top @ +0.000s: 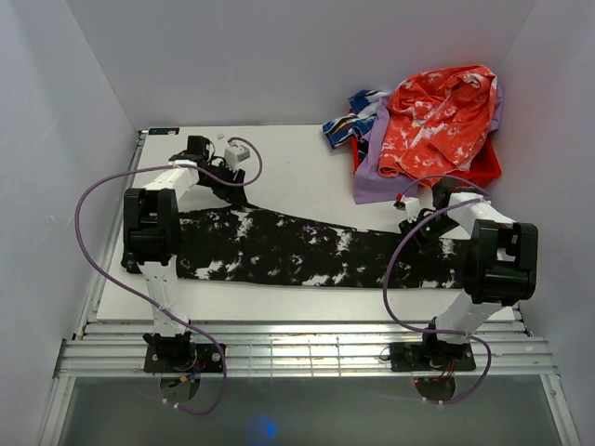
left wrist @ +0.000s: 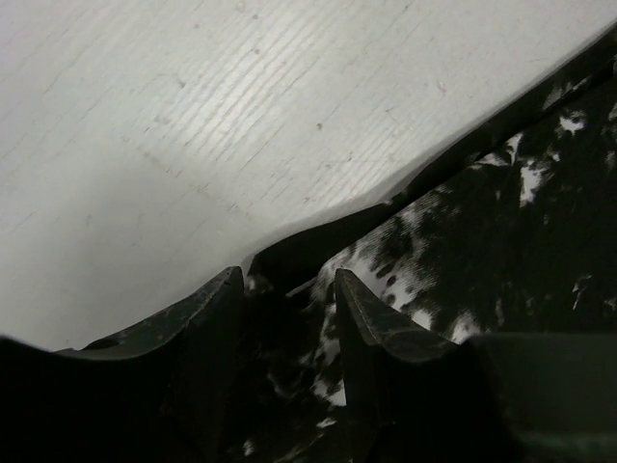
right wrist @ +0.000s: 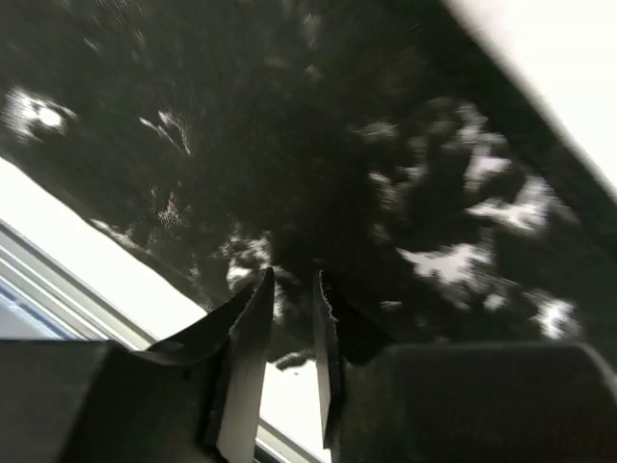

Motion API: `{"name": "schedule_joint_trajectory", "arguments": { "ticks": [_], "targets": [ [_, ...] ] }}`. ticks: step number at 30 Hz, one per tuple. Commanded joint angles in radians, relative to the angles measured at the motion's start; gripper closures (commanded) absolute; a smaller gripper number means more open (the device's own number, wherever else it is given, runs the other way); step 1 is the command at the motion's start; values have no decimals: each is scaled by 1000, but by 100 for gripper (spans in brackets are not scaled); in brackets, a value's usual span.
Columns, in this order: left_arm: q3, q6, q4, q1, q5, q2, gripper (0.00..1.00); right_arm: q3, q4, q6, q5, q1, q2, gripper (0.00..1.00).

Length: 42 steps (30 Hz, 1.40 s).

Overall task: Fold and stack the trousers
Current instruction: Fold the trousers

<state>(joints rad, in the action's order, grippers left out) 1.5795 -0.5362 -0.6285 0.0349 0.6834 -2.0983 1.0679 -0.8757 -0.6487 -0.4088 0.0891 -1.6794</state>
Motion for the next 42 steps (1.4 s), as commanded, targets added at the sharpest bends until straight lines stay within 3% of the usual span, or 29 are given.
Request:
{"name": "schedule_joint_trajectory", "arguments": {
  "ticks": [1,8,18,20,24,25,26,31,37,40,42],
  "targets": [
    [27,25,-5,32,-34,50,47,-46,78,27,76,-29,49,72],
    [-62,24,7,56,-87,75,47,-105,162,43,149,-40,12,76],
    [-141,15,53,56,-176,139,54,-128,207,32,185,-40,-19,79],
    [-151,13,53,54,-179,155,60,-131,211,29,197,-40,-19,81],
    [-136,19,62,45,-166,167,87,-143,227,18,214,-43,-23,85],
    [-124,36,78,39,-165,162,99,-146,233,17,232,-43,-28,85],
    [-110,47,85,30,-165,158,100,-149,239,8,241,-46,-29,86],
    [8,81,108,26,-176,60,100,-157,253,-8,269,-48,-49,87],
    [17,133,219,26,-274,-34,100,-158,256,-14,271,-51,-45,89],
    [36,163,216,26,-329,-65,72,-131,238,-9,257,-51,-25,87],
    [33,180,220,17,-347,-51,51,-80,209,1,251,-51,4,79]
  ]
}}
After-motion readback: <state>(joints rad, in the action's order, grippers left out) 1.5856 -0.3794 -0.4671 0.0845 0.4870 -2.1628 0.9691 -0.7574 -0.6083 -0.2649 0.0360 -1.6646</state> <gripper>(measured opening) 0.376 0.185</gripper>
